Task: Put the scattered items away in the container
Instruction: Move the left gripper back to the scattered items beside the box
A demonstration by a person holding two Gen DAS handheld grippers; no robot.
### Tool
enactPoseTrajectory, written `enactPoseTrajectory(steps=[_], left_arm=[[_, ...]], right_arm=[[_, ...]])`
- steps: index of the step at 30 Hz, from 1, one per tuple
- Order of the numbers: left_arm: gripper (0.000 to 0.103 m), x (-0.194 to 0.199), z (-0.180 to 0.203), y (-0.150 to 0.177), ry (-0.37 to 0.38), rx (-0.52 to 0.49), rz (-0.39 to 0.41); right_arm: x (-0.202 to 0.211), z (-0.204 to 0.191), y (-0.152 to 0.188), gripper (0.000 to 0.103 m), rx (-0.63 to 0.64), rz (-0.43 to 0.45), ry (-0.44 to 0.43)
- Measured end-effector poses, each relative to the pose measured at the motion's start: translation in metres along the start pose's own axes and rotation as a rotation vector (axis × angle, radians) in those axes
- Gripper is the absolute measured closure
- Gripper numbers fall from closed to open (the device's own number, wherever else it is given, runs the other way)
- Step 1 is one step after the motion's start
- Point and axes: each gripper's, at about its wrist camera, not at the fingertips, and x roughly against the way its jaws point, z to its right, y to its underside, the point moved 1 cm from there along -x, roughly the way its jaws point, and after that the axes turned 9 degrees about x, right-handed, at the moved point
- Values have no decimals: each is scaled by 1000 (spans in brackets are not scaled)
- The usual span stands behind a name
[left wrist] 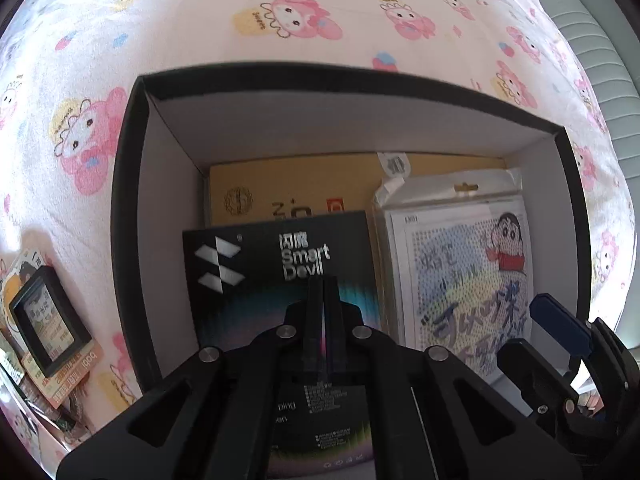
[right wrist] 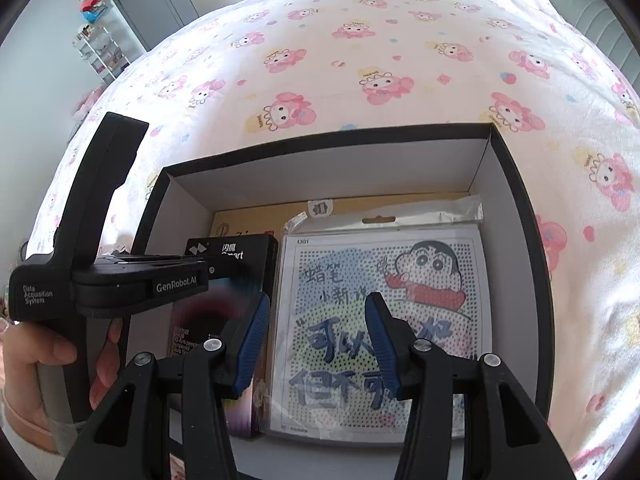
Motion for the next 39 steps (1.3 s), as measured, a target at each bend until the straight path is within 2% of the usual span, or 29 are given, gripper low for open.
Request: enactPoseTrajectory(steps=[3,7,10,13,16,19,24,33,39], left_arm=[[86,13,5,24,-13,-16,39],[65,48,13,62,-33,-47,179],[63,80,15,90,-13,-51,280],[54,112,9,112,13,-68,371],[54,139,6,138,31,-85,432],[54,160,1,155,2,-95,494],[54,182,-6,186,-22,-105,550],[54,196,-39,224,-71,-121,559],[55,200,-72,238,-113,-62,571]], right_arm=[[7,-6,9,58,3,1,-18],[43,-15,19,57,9,101,26],[68,-26,27,57,22,155,60],[88,-37,39,57,34,194,63],[106,-50,52,57,45,232,70],[117,-62,66,57,49,266,79],[130,-76,87,57,35,294,69],[140,-115,112,57,95,302,37],[131,-148,118,57,154,282,14]])
